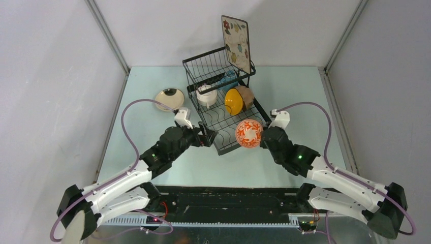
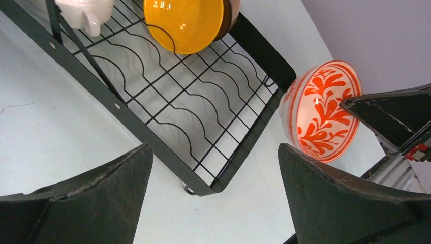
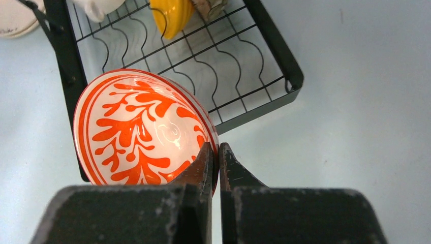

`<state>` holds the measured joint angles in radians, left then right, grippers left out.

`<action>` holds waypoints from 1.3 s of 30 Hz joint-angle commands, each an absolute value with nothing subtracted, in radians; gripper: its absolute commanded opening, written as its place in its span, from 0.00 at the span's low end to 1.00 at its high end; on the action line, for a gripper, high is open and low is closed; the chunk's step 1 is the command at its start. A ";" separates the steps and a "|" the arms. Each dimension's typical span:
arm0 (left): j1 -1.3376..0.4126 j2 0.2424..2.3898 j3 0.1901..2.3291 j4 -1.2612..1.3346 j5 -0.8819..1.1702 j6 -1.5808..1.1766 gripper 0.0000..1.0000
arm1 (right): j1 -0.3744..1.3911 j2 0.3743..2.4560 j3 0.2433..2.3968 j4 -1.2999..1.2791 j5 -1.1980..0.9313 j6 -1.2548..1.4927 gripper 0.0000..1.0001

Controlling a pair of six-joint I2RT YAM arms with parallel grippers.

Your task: Load the mixed dishes into the dish rack

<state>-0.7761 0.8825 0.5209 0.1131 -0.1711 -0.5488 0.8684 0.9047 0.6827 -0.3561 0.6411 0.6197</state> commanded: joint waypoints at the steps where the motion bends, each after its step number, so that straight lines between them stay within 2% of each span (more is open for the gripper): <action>1: -0.793 0.909 0.570 0.165 -0.125 -0.539 1.00 | 0.930 0.937 0.753 -0.222 0.734 0.606 0.00; 25: -0.797 1.017 0.613 0.174 -0.016 -0.513 0.98 | 0.991 1.001 0.774 -0.123 0.607 0.516 0.00; 29: -0.797 1.035 0.616 0.202 0.042 -0.525 0.92 | 0.995 1.019 0.787 -0.137 0.628 0.529 0.00; 31: -0.797 1.052 0.634 0.193 0.045 -0.526 0.83 | 1.000 1.023 0.791 -0.130 0.627 0.529 0.00; 39: -0.797 1.117 0.678 0.141 0.053 -0.522 0.64 | 1.041 1.043 0.812 -0.100 0.667 0.482 0.00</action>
<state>-0.7910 1.0973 0.6331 0.1467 0.0349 -0.5385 1.0157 1.0340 0.7399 -0.2153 0.6075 0.5018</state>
